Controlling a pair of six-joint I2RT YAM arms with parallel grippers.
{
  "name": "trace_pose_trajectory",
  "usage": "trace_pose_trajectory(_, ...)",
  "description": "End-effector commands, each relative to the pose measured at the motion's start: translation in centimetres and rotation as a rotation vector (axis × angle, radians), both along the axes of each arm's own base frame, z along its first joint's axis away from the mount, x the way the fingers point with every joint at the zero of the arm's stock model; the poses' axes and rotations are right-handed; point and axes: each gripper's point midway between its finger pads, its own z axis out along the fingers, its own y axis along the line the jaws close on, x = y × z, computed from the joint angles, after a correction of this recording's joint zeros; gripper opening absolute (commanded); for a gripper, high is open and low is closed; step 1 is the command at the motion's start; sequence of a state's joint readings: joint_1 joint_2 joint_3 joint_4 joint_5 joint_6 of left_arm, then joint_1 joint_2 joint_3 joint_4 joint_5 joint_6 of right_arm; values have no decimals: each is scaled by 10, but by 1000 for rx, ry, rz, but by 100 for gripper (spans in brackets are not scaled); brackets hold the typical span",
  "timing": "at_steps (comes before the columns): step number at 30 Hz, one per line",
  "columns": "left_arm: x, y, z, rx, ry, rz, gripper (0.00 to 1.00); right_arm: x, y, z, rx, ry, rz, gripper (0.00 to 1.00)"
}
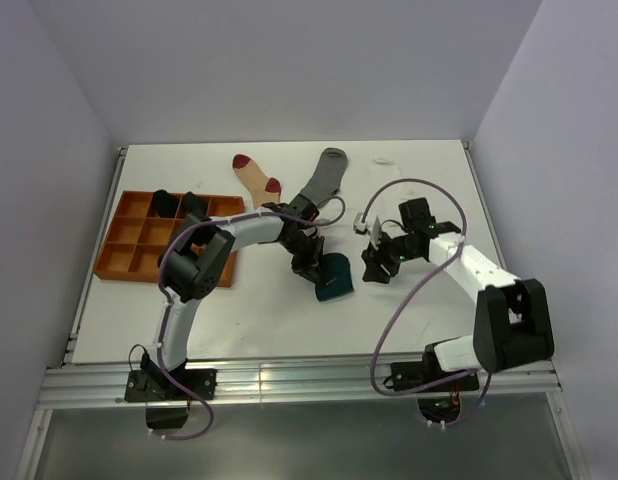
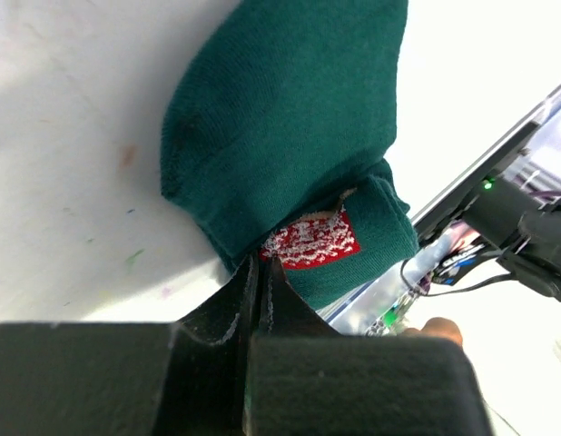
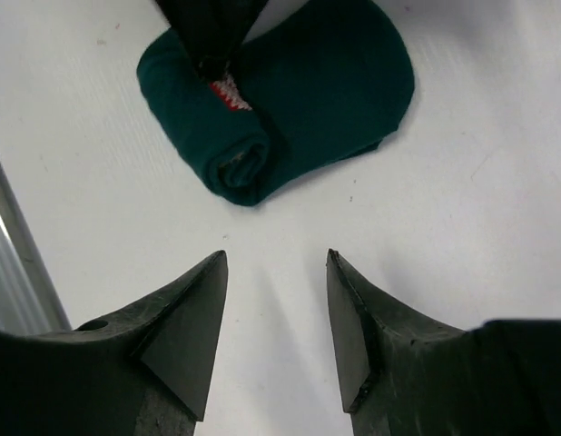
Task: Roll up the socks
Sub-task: Roll the sock at the center of the board.
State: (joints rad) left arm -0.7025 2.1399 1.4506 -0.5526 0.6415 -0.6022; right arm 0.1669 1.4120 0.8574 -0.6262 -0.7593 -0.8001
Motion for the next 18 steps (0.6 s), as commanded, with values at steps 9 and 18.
trace_pose_trajectory(9, -3, 25, -14, 151, 49, -80, 0, -16, 55, 7, -108, -411, 259, 64)
trace_pose_trajectory(18, -4, 22, -16, 133, 65, -71, 0, -23, 77, -8, -181, -485, 360, 68)
